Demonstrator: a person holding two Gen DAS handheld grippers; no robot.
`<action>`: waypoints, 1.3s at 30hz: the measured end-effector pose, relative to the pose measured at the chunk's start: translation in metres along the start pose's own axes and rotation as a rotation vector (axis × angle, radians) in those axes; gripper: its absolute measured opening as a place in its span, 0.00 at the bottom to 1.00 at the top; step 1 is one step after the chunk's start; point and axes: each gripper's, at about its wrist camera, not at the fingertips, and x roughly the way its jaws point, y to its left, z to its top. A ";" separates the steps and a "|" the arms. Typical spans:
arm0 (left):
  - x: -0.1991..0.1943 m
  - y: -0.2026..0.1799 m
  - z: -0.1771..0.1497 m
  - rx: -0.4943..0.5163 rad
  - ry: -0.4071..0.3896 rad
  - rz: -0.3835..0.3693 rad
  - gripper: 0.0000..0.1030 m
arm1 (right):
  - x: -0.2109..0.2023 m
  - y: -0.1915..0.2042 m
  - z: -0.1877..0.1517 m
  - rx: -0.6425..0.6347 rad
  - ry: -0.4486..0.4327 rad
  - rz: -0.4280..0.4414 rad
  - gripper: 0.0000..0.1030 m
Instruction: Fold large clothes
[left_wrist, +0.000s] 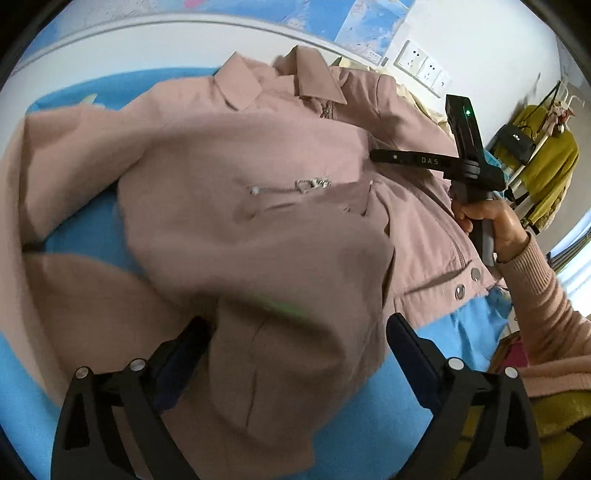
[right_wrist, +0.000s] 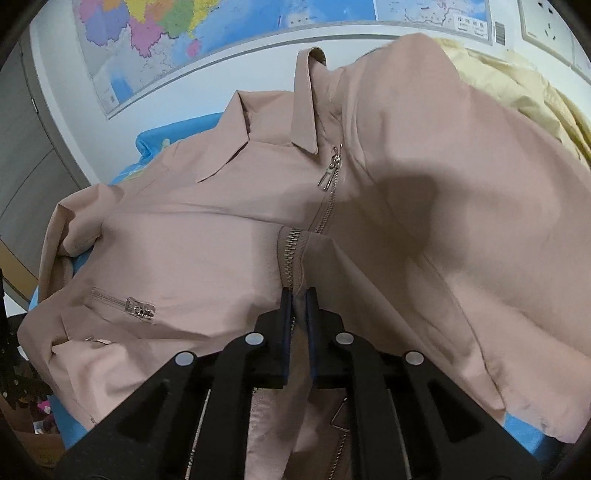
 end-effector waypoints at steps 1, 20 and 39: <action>0.002 -0.001 0.004 0.005 -0.012 -0.001 0.75 | 0.001 0.003 0.002 0.000 0.005 0.003 0.09; 0.015 0.005 0.019 -0.062 0.028 -0.106 0.65 | -0.130 -0.037 -0.156 0.249 0.050 0.152 0.77; -0.047 0.005 -0.010 -0.130 0.133 0.124 0.31 | -0.169 -0.047 -0.161 0.292 0.030 0.234 0.15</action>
